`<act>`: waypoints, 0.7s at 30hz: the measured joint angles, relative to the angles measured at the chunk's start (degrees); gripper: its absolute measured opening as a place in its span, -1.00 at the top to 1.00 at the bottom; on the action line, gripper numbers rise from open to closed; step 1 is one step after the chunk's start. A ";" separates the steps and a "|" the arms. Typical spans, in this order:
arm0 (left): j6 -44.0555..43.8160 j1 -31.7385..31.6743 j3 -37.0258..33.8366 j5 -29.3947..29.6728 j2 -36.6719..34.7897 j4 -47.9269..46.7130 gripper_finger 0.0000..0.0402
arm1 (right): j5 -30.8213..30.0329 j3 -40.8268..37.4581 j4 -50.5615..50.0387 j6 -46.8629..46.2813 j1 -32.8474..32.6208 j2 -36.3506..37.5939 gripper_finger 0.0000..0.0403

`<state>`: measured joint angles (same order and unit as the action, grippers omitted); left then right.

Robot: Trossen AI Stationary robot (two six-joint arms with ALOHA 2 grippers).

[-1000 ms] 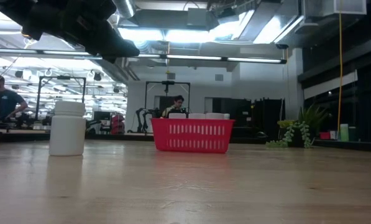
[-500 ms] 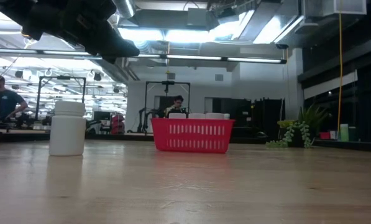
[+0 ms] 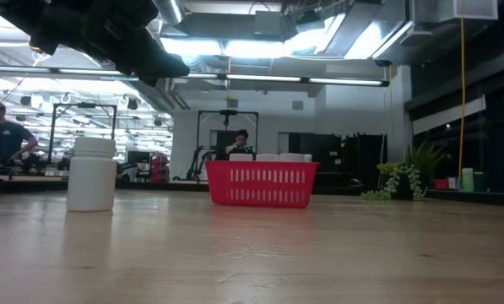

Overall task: Pick and place pill bottles into a basket
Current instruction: Put the white pill bottle into the red basket

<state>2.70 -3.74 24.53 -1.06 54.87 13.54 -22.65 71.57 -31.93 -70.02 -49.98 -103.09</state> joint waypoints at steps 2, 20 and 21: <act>0.00 0.01 0.00 0.00 0.00 -0.02 0.98 | 0.02 -0.94 2.31 0.02 0.00 0.00 -0.52; -0.02 0.01 -0.02 0.00 0.00 -0.02 0.99 | 2.25 -2.38 5.79 -0.32 0.87 -3.55 -0.52; -0.01 0.00 -0.02 0.00 0.00 -0.02 0.99 | 2.27 -2.36 5.97 -0.18 1.09 -3.62 -0.52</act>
<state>2.69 -3.74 24.51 -1.06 54.87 13.52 -20.38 69.21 -25.96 -70.20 -48.89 -106.71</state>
